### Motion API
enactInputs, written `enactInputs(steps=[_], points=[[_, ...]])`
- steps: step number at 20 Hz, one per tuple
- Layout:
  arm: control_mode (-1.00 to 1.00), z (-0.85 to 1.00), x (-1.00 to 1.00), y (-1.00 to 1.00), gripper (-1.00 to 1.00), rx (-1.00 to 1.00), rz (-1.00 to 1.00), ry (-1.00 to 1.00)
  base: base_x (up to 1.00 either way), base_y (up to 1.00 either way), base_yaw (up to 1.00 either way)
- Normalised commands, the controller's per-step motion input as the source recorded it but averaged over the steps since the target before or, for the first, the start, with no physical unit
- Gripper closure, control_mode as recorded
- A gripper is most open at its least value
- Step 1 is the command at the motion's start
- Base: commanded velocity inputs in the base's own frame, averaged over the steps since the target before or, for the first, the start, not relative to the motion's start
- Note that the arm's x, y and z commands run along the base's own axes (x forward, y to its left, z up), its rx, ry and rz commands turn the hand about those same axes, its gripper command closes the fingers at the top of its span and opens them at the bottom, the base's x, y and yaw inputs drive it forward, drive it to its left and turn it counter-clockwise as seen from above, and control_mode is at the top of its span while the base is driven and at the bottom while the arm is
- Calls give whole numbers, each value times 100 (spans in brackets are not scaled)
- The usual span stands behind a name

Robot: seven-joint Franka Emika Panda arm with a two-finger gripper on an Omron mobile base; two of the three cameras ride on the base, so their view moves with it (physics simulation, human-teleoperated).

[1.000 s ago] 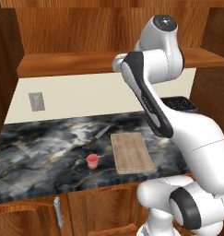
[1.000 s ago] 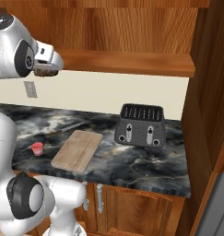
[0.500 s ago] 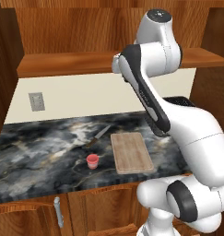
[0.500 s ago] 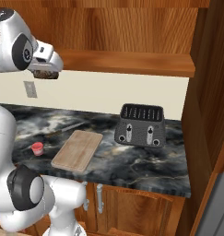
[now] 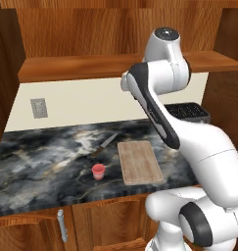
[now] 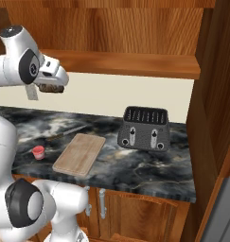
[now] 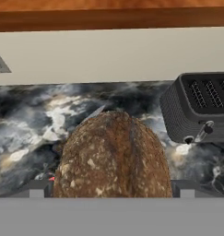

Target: Pick the bread, place it on the cutting board, pick the jam, place it on the counter, and close the cabinet.

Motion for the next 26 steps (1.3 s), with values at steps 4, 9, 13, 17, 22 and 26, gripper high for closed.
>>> enactInputs(steps=[4, 9, 13, 17, 22, 26], points=[[-100, -52, 0, -10, 100, 0, 0, 0, 0, 0, 0], [-100, -46, 0, -4, 100, 0, 0, 0, 0, 0, 0], [-100, -41, 0, 0, 100, 0, 0, 2, 0, 0, 0], [-100, -31, 0, 0, 100, 0, 0, 4, 0, 0, 0], [-100, -25, 0, 0, 100, 0, 0, 11, 0, 0, 0], [-100, -41, 0, 0, 100, 0, 0, 4, 0, 0, 0]])
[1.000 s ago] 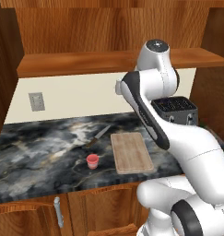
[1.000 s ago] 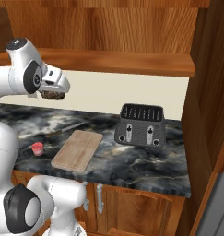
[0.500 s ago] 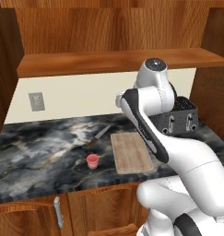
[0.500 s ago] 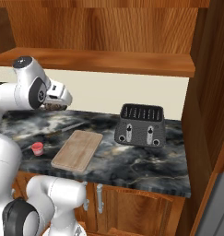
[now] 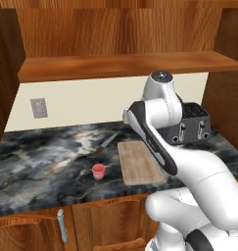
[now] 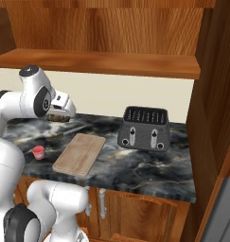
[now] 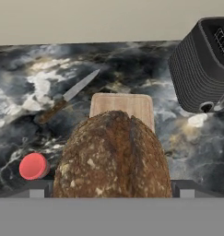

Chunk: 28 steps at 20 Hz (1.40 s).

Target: Pick the bread, place it on the cutting board, pick the jam, place it on the counter, and close the cabinet.

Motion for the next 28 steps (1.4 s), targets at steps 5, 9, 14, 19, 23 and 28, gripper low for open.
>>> enactInputs(steps=[5, 9, 14, 19, 23, 28], points=[[-100, -49, 0, 0, 100, 0, 0, 0, 0, 0, 0], [-100, -46, 0, 0, 100, 0, 0, 0, 0, 0, 0], [-100, -45, 0, 0, 100, 0, 0, 0, 0, 0, 0], [-100, -33, 14, 0, 100, 0, 0, 0, 0, 0, 0], [-100, -27, 18, 0, 100, 0, 0, 0, 0, 0, 0], [-100, -27, 17, 0, 100, 0, 0, 0, 0, 0, 0]])
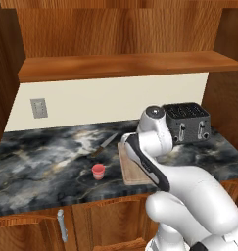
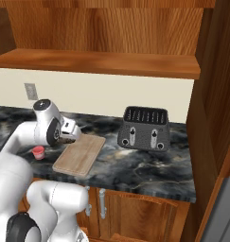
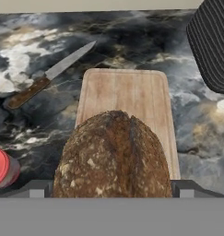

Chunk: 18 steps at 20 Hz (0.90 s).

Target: Pick the bread, place it on the cutting board, pick the jam, place it on the counter, and close the cabinet.

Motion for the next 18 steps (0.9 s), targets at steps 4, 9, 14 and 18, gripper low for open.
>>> enactInputs(steps=[4, 9, 14, 18], points=[[-100, -27, 21, 0, 100, 0, 0, 0, 0, 0, 0], [-100, -22, 22, 0, 100, 0, 0, 0, 0, 0, 0], [-100, -18, 22, 0, 100, 0, 0, 0, 0, 0, 0], [-100, -17, 23, 0, 100, 0, 0, 0, 0, 0, 0]])
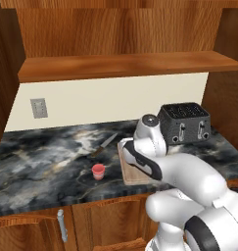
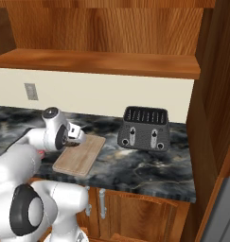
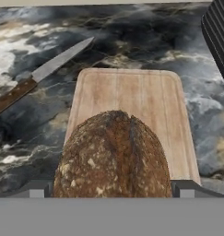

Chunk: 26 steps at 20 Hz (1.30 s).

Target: Pick the bread, place it on the cutting board, pick the jam, place it on the counter, and close the cabinet.

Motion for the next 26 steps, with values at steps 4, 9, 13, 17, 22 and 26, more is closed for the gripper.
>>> enactInputs(steps=[4, 9, 13, 17, 22, 26], points=[[-100, -22, 24, 0, 100, 0, 0, 0, 0, 0, 0], [-100, -23, 23, 0, 100, 0, 0, 0, 0, 0, 0], [-100, -23, 22, 0, 100, 0, 0, 0, 0, 0, 0], [-100, -22, 21, 0, 100, 0, 0, 0, 0, 0, 0], [-100, -14, 14, 0, 100, 0, 0, 0, 0, 0, 0], [-100, -9, 10, 0, 100, 0, 0, 1, 0, 0, 0]])
